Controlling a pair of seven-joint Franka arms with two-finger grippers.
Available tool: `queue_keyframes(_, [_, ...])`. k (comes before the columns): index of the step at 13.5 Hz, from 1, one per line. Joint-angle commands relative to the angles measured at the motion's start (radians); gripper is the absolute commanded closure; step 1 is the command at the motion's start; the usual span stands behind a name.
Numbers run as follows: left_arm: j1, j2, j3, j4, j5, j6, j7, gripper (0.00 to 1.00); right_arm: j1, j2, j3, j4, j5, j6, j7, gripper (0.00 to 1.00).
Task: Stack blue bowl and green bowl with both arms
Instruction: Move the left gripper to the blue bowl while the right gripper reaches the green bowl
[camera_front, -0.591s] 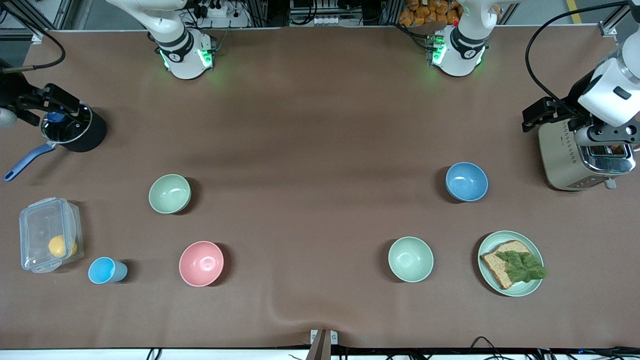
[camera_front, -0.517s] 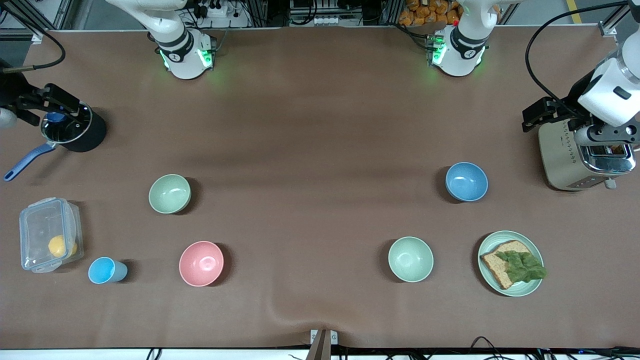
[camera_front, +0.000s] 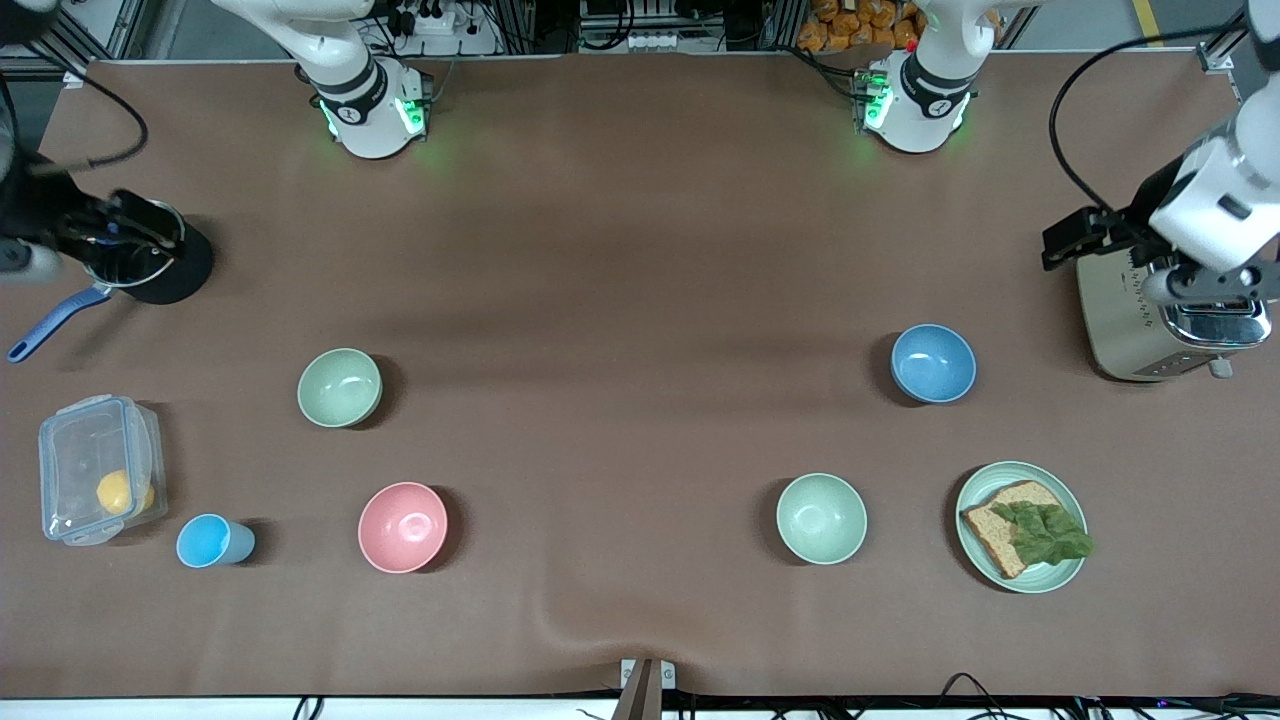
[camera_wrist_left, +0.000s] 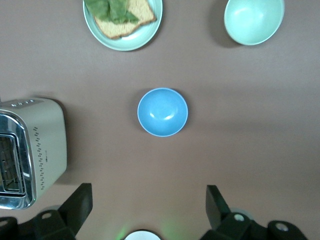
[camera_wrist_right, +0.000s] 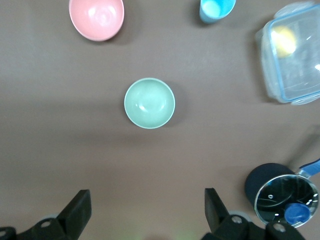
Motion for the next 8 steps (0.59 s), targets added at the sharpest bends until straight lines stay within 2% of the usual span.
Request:
queue_keyframes(1, [0.027,0.051,-0.003,-0.150,0.071,0.163,0.029,0.00,0.000,0.107,0.017,-0.058,0.002,0.004,0.005,0.00])
queue_keyframes(3, [0.035,0.047,-0.003,-0.363,0.071,0.432,0.011,0.00,0.001,0.193,0.017,-0.077,0.002,0.076,0.003,0.00])
queue_keyframes(5, [0.036,0.054,-0.003,-0.529,0.072,0.666,0.008,0.00,0.007,0.256,0.015,-0.082,0.002,0.153,0.002,0.00])
queue_keyframes(6, [0.039,0.071,-0.001,-0.586,0.072,0.747,0.008,0.00,0.011,0.297,0.015,-0.082,0.002,0.187,0.002,0.00])
queue_keyframes(8, [0.077,0.132,-0.001,-0.611,0.076,0.799,0.011,0.00,-0.002,0.376,0.014,-0.083,-0.003,0.262,-0.023,0.00])
